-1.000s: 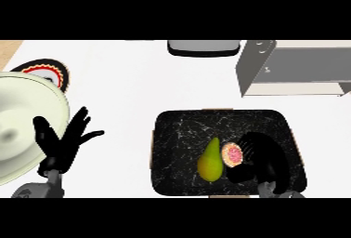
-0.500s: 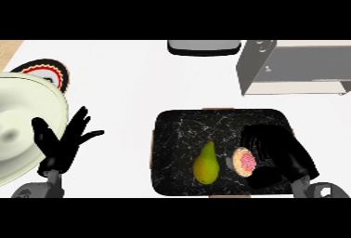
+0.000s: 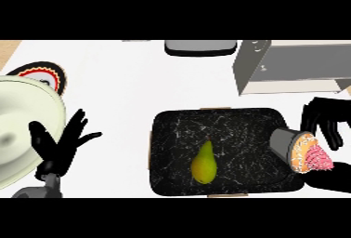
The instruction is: Pick the cupcake from the tray and place it in the tiered shelf
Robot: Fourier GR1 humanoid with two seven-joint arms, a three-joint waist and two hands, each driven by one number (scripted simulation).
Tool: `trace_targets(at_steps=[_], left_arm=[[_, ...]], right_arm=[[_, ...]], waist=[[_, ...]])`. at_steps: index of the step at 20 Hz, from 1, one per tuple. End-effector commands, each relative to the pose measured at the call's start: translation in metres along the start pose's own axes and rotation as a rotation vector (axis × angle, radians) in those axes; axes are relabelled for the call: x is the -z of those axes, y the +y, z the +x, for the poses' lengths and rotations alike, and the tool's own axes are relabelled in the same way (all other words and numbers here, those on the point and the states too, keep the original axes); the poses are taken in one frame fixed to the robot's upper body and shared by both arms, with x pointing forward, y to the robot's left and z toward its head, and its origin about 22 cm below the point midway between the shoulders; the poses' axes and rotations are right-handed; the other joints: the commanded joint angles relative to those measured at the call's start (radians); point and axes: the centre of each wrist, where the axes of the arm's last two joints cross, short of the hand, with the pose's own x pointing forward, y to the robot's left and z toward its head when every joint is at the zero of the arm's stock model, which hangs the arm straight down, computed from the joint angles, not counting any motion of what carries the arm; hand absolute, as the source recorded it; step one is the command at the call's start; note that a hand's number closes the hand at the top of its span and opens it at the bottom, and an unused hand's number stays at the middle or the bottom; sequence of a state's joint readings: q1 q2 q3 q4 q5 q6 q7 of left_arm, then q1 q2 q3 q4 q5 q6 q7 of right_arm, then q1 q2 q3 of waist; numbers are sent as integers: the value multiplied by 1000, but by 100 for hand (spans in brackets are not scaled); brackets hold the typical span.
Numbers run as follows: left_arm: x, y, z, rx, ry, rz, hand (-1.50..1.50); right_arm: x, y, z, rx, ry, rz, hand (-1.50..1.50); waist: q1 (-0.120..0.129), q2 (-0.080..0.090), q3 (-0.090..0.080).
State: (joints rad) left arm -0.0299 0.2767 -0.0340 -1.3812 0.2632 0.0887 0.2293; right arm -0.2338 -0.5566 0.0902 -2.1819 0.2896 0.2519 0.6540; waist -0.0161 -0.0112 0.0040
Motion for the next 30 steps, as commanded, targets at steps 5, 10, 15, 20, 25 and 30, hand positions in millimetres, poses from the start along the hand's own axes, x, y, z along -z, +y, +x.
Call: trace_targets(at_steps=[5,10,15,20,25,30], left_arm=[[2,1,-7,11,61,-8,0],[11,0,-2,18,67,8,0],[0,-6,3,26,74,-30,0],[5,-9,-24,35,66,0,0],[1,-11,-11,35,55,-21,0],[9,-8,-2,34,53,-13,0]], right_arm=[[-8,-96,35,17,42,-189,150],[7,-159,36,48,69,-253,150],[39,-196,30,88,125,-301,150],[67,-212,15,59,134,-311,150],[94,-230,18,55,138,-279,150],[125,-230,-3,8,150,-214,150]], waist=[[16,8,-6],[18,11,-6],[36,13,-5],[32,16,-5],[39,15,-5],[53,23,-5]])
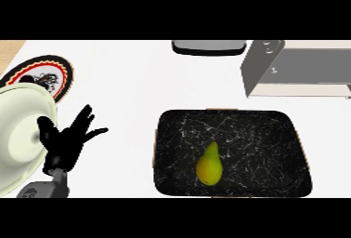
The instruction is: Pick the cupcake from the tray and place it in the tiered shelf
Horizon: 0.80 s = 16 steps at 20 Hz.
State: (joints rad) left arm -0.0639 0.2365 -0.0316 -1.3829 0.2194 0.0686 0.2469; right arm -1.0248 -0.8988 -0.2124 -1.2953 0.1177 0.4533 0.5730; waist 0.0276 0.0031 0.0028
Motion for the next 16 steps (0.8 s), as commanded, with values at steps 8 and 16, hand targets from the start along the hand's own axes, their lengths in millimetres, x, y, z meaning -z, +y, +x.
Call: trace_targets(at_steps=[8,16], left_arm=[[-1,8,-16,11,78,4,0],[1,8,-13,9,64,13,0]], right_arm=[[53,25,-25,-98,-28,16,150],[81,55,-25,-89,-27,-8,150]], waist=[[4,6,-3],[4,6,-4]])
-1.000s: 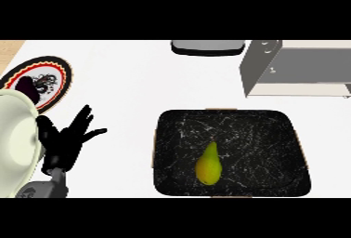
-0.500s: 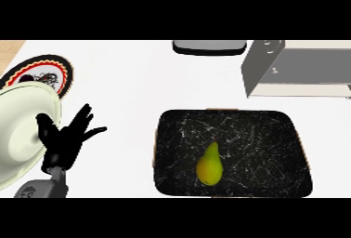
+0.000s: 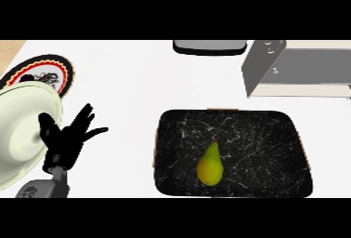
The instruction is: Pick the cupcake from the tray and place it in the tiered shelf
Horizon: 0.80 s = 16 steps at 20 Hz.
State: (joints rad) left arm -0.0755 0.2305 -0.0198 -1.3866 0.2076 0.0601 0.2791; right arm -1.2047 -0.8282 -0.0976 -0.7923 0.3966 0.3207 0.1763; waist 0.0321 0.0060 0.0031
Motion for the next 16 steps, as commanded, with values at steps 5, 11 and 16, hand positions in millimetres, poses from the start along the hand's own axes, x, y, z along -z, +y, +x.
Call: trace_targets(at_steps=[5,11,16], left_arm=[[7,7,-20,5,66,20,0],[-5,5,-11,14,59,14,0],[-5,-3,-25,16,66,27,0]], right_arm=[[16,21,-15,26,-69,-31,150],[19,15,-28,12,-54,11,150],[20,18,-30,-42,-75,17,150]], waist=[[-5,5,-3],[-1,2,-3],[-6,3,-3]])
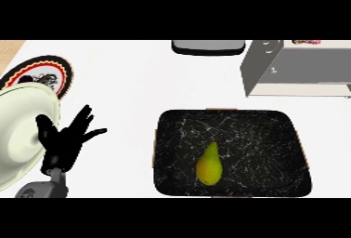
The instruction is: Pick the cupcake from the tray and place it in the tiered shelf
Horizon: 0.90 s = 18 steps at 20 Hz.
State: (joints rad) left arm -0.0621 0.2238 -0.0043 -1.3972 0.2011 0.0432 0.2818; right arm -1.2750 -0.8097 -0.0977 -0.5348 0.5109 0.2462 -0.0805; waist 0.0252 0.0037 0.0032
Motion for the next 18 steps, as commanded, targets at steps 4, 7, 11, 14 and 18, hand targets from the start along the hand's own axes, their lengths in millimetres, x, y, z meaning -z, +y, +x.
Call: trace_targets(at_steps=[4,7,11,14,18], left_arm=[[-2,16,-20,16,53,24,0],[6,21,-21,10,66,27,0],[1,10,-8,16,52,19,0],[2,6,-7,32,36,17,0],[-7,3,-27,5,54,26,0]], right_arm=[[7,-11,4,235,94,-99,-150],[11,-6,13,331,110,-102,-150],[9,-28,13,506,102,-151,-150],[6,-33,1,628,128,-196,-150],[-7,-53,-16,728,157,-284,-150]], waist=[[3,6,-4],[-8,5,-4],[3,4,-3],[8,9,-3],[4,5,-3]])
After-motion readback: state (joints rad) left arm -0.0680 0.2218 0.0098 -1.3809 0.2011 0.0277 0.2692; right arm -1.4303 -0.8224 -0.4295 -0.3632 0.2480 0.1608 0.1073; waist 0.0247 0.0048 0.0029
